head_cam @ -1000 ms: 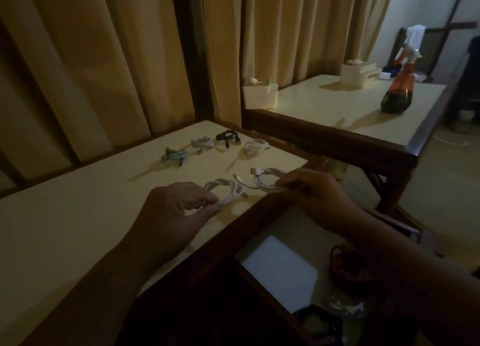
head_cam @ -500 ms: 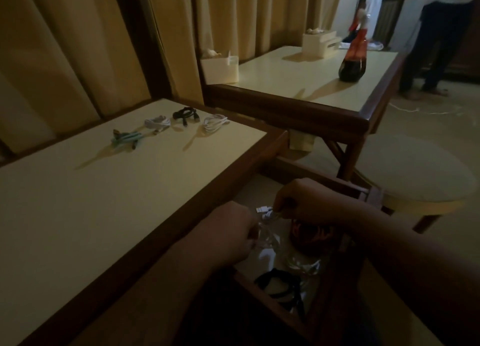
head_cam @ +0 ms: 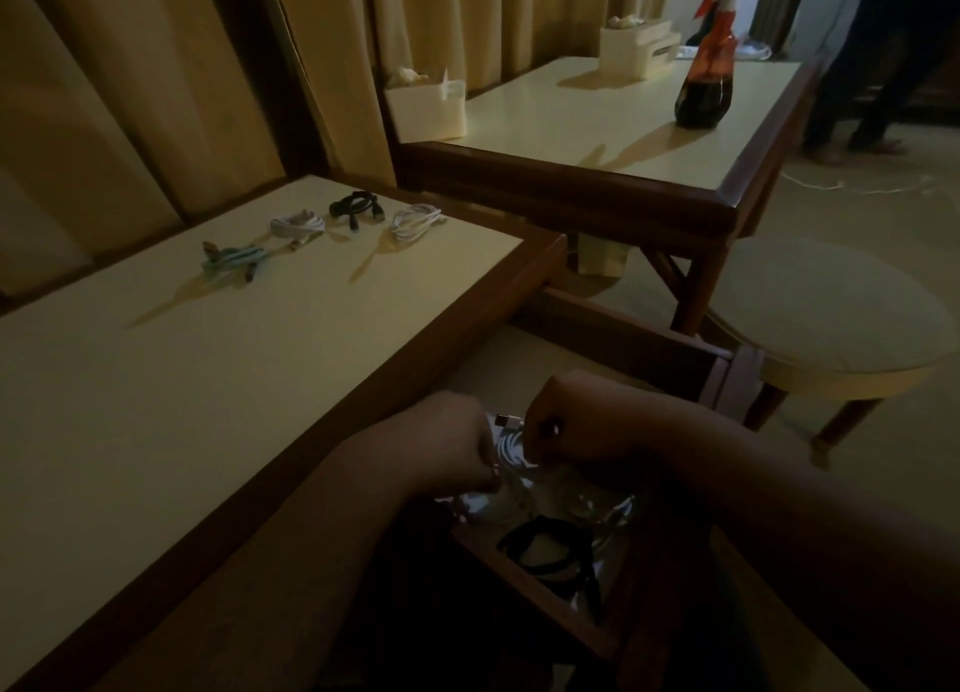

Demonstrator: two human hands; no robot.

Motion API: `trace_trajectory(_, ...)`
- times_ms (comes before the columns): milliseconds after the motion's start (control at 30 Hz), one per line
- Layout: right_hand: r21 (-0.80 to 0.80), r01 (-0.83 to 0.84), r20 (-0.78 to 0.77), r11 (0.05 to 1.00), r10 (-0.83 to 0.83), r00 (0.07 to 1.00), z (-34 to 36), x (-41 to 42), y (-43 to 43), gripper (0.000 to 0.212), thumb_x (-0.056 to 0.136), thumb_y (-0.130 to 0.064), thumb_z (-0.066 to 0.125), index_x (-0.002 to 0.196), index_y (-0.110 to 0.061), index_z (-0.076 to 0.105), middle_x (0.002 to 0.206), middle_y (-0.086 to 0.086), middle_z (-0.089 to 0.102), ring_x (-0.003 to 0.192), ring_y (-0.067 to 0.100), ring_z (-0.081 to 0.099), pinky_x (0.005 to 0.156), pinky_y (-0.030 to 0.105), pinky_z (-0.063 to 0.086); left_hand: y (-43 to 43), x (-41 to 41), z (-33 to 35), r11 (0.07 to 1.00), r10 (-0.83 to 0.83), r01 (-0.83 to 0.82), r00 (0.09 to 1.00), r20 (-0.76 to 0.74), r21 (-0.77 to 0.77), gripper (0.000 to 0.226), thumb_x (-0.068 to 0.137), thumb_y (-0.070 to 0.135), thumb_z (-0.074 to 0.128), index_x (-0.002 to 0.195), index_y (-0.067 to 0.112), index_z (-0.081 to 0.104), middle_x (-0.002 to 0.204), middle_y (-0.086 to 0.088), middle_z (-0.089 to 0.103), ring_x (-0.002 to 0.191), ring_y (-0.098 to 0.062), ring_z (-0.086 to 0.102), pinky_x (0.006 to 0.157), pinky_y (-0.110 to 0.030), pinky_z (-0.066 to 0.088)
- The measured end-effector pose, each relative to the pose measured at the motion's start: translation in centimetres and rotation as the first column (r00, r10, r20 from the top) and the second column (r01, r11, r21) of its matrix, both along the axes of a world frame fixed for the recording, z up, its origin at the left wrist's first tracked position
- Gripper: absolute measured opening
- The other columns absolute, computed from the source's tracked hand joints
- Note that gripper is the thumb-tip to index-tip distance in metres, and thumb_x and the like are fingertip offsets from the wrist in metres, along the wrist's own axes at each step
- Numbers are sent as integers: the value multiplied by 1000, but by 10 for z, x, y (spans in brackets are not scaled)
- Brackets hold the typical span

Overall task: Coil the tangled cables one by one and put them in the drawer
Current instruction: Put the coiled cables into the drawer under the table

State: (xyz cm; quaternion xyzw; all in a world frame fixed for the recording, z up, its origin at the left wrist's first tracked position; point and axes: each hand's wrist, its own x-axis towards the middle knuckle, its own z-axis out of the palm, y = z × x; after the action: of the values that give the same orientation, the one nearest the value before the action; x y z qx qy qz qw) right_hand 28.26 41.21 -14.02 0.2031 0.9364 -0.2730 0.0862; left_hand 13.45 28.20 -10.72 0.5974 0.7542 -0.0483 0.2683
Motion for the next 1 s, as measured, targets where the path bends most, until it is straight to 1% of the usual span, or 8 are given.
trace_trajectory(133,108,86,-39,990,-82,996,-1,-3,7,14,95,-28,67,108,-26,71,106,-9,69,97,6,65,84,23,54,4,5,-14,999,32,-34,996,-81,-30,37,84,28,77,119,17,68,112,-3,68,99,-16,65,87,-31,57)
trace_trajectory(200,139,129,-21,982,-127,992,-2,-7,8,26,93,-32,69,118,-26,65,114,-8,63,98,6,61,79,21,51,6,5,-24,995,63,-72,992,-113,-74,49,83,28,78,127,17,60,118,-4,62,104,-19,62,86,-30,55)
trace_trajectory(333,136,107,102,985,-121,987,-6,-15,4,53,92,-32,70,141,-23,50,132,-1,58,113,16,58,87,27,49,11,6,-25,994,64,-74,990,-124,-80,35,89,24,72,121,14,62,120,-7,60,107,-21,60,92,-32,54)
trace_trajectory(400,132,83,136,988,-101,986,-7,-18,2,49,95,-26,67,141,-22,50,130,1,61,113,17,59,87,27,48,11,7,-25,992,55,-68,991,-121,-110,40,90,23,71,127,16,59,121,-6,60,109,-21,60,94,-33,54)
trace_trajectory(500,168,38,155,985,-64,986,-6,-19,2,34,97,-19,64,130,-20,59,124,2,63,109,16,60,85,25,48,8,1,-29,992,51,-64,991,-121,-113,35,85,22,75,118,15,66,109,-5,65,98,-18,63,86,-30,56)
trace_trajectory(733,179,20,135,984,-45,990,-6,-18,5,21,97,-18,63,118,-19,66,120,0,65,105,14,61,82,22,47,10,3,-26,998,24,-33,991,-133,-60,46,95,19,63,139,11,56,135,-10,59,118,-23,59,100,-31,50)
trace_trajectory(900,133,79,-37,988,-75,997,0,-13,8,15,96,-20,65,111,-23,67,107,-8,64,95,6,61,78,19,49,-11,2,-5,970,-52,46,999,16,241,26,96,25,61,119,19,71,115,-2,69,100,-14,67,87,-35,58)
trace_trajectory(1000,85,150,-263,985,-124,957,13,-12,10,6,94,-22,68,99,-26,68,97,-12,66,89,-1,64,76,20,56,-24,-12,15,875,-86,14,988,127,484,20,93,36,64,107,25,74,99,11,72,87,0,65,78,-24,56)
